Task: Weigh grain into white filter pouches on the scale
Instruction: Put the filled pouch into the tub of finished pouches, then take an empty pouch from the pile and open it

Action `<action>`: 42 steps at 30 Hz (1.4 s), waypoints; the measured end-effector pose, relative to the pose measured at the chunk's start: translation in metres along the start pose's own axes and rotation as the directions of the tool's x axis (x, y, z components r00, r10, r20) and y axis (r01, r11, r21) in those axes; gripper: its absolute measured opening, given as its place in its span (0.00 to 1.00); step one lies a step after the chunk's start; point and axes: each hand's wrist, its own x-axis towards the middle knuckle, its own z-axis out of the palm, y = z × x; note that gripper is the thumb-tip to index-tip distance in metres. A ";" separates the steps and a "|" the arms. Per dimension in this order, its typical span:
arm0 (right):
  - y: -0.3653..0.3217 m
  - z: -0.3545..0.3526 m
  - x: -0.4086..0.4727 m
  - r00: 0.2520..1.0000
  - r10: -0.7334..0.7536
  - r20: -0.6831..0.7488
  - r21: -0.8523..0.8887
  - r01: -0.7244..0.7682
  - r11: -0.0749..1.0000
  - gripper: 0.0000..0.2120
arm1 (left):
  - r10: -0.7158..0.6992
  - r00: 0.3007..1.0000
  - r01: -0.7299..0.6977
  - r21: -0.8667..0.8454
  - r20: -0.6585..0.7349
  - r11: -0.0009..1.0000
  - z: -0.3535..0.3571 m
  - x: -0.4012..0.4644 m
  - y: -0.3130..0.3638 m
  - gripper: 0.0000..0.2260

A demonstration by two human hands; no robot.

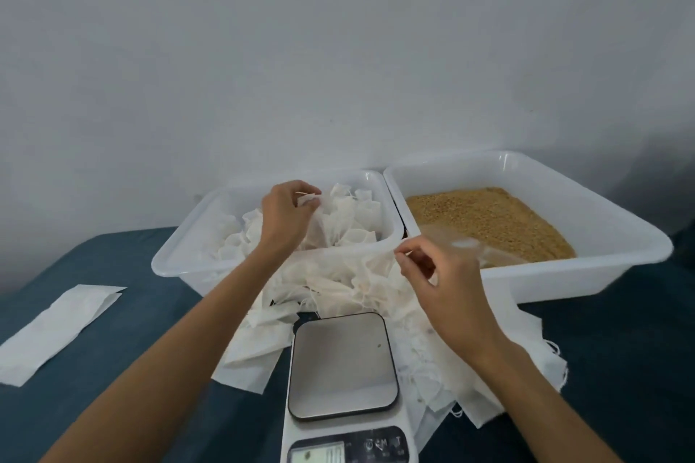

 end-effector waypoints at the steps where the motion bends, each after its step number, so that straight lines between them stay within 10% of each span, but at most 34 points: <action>1: 0.000 -0.001 0.000 1.000 0.003 0.001 0.010 -0.003 1.000 0.03 | -0.001 0.999 -0.002 0.052 0.042 0.999 0.002 0.001 -0.003 0.05; 13: 0.000 -0.006 0.005 0.993 0.066 -0.098 0.138 -0.053 0.989 0.05 | -0.031 0.978 -0.021 0.247 0.204 0.969 0.001 -0.009 -0.008 0.10; 19: -0.003 -0.008 0.005 0.990 0.055 -0.131 0.159 -0.034 0.987 0.03 | 0.306 0.952 -0.302 0.212 0.017 0.929 -0.028 -0.058 -0.015 0.04; 25: -0.009 -0.003 0.000 0.990 -0.005 -0.140 0.153 0.026 0.988 0.03 | 0.175 0.851 -0.439 0.489 0.494 0.753 -0.025 -0.094 -0.034 0.17; 29: -0.010 0.001 -0.003 0.994 -0.030 -0.101 0.143 0.045 0.989 0.03 | 0.151 0.855 -0.456 0.580 0.497 0.675 -0.015 -0.091 -0.034 0.15; 38: -0.012 0.021 -0.015 0.995 -0.032 0.094 0.185 0.014 0.983 0.03 | 0.498 0.867 -0.468 0.378 0.023 0.799 -0.043 -0.104 -0.024 0.02; 42: -0.013 0.027 -0.020 0.966 0.076 0.249 0.219 -0.132 0.967 0.21 | 0.277 0.957 -0.272 -0.066 0.090 0.960 -0.039 -0.127 -0.016 0.09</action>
